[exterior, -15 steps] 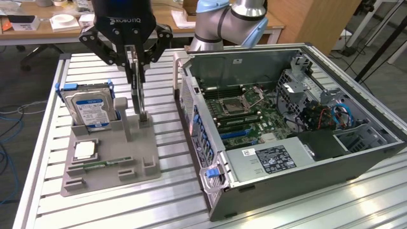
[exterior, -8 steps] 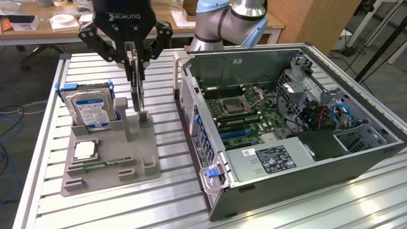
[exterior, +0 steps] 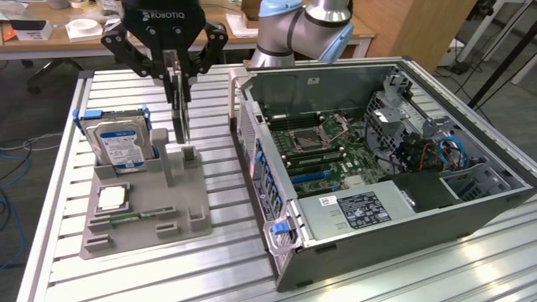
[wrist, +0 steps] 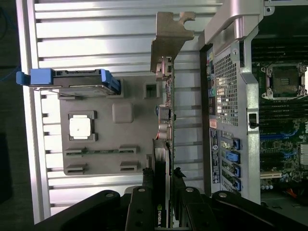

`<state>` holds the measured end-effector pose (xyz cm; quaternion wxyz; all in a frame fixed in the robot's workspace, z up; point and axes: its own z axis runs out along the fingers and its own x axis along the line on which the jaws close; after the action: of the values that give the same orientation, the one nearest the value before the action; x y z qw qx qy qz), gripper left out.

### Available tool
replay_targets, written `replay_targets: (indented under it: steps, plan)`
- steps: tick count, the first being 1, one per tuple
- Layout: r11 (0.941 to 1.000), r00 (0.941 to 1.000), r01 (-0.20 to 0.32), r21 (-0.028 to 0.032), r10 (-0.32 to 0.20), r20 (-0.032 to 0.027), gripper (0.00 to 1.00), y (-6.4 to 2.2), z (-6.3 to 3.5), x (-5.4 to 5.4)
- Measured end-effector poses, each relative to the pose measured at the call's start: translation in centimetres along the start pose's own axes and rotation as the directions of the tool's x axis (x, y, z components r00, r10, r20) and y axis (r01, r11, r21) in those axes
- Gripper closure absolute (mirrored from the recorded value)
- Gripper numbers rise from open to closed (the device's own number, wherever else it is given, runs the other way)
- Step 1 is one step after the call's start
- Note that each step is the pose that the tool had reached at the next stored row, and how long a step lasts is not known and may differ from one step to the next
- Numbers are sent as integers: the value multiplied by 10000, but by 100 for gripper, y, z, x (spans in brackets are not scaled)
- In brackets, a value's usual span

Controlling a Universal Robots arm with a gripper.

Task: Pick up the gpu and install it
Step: 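Pick up the gpu and move the gpu toward the slot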

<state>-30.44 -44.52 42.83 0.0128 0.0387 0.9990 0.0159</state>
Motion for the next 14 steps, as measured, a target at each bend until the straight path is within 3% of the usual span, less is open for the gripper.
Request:
replay_targets:
  steps: [14]
  plan:
    - [10000, 10000, 0, 0, 0, 0, 74, 2, -51, -1]
